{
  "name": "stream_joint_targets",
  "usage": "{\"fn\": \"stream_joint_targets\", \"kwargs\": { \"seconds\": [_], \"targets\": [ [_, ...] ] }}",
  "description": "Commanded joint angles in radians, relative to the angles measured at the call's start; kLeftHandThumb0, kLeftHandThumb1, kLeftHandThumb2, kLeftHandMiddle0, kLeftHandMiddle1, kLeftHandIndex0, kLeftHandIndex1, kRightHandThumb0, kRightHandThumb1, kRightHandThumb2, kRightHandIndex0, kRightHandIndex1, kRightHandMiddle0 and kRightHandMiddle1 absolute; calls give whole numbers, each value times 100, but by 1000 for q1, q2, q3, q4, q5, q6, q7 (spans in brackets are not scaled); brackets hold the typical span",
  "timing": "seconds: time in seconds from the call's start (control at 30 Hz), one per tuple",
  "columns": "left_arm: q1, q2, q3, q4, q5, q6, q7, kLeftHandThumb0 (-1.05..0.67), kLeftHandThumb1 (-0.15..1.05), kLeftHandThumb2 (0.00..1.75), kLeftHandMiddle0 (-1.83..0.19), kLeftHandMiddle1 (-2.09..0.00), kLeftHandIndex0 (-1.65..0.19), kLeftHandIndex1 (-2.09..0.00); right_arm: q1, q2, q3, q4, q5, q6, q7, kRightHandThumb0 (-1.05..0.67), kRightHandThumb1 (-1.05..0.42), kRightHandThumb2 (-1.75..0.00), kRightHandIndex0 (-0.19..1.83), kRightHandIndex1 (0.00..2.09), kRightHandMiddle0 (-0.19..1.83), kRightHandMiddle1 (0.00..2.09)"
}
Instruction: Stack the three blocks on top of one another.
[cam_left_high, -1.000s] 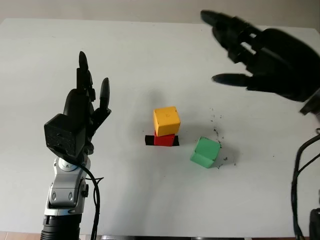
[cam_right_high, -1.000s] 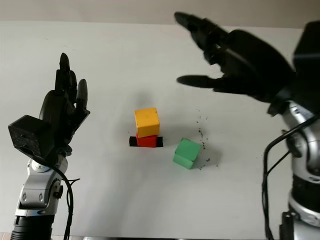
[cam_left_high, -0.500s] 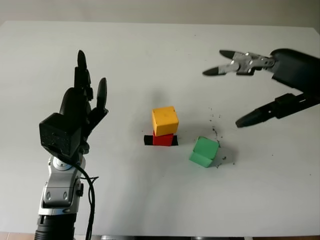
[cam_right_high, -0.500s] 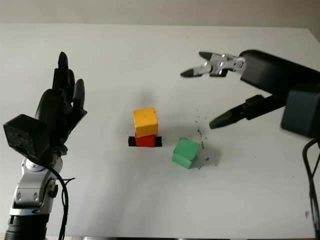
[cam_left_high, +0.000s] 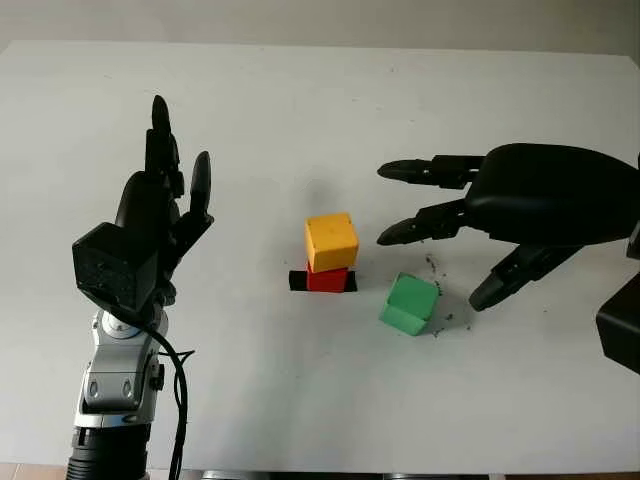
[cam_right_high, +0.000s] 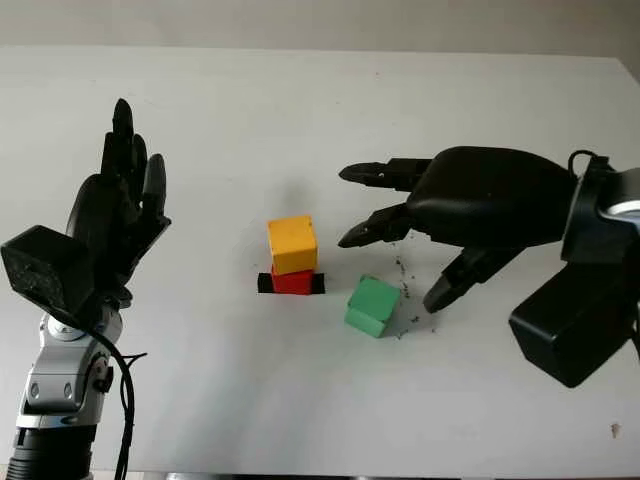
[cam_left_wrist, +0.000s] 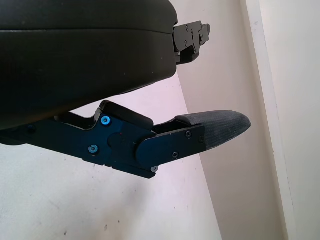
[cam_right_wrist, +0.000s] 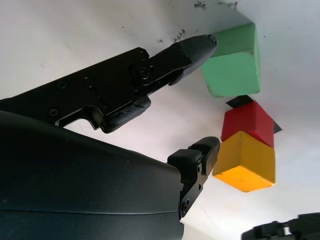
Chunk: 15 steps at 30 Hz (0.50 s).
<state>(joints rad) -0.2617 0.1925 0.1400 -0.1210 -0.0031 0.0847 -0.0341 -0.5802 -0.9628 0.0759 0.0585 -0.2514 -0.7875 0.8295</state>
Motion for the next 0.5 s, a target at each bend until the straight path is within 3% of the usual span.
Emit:
{"fn": "stream_joint_targets", "kwargs": {
  "seconds": [0.0, 0.47],
  "targets": [
    [-6, 0, 1, -7, 1, -12, 4, -75, 105, 64, 19, 0, 19, 0, 24, 5, 13, 10, -5, -16, -17, -61, -86, -5, -1, 5, 49, 12],
    [3, 7, -3, -12, 22, 0, 4, -74, 105, 65, 19, 0, 19, 0, 65, 17, 55, 73, -63, -89, -117, -56, -87, -6, -2, 5, 56, 14]
  ]
}}
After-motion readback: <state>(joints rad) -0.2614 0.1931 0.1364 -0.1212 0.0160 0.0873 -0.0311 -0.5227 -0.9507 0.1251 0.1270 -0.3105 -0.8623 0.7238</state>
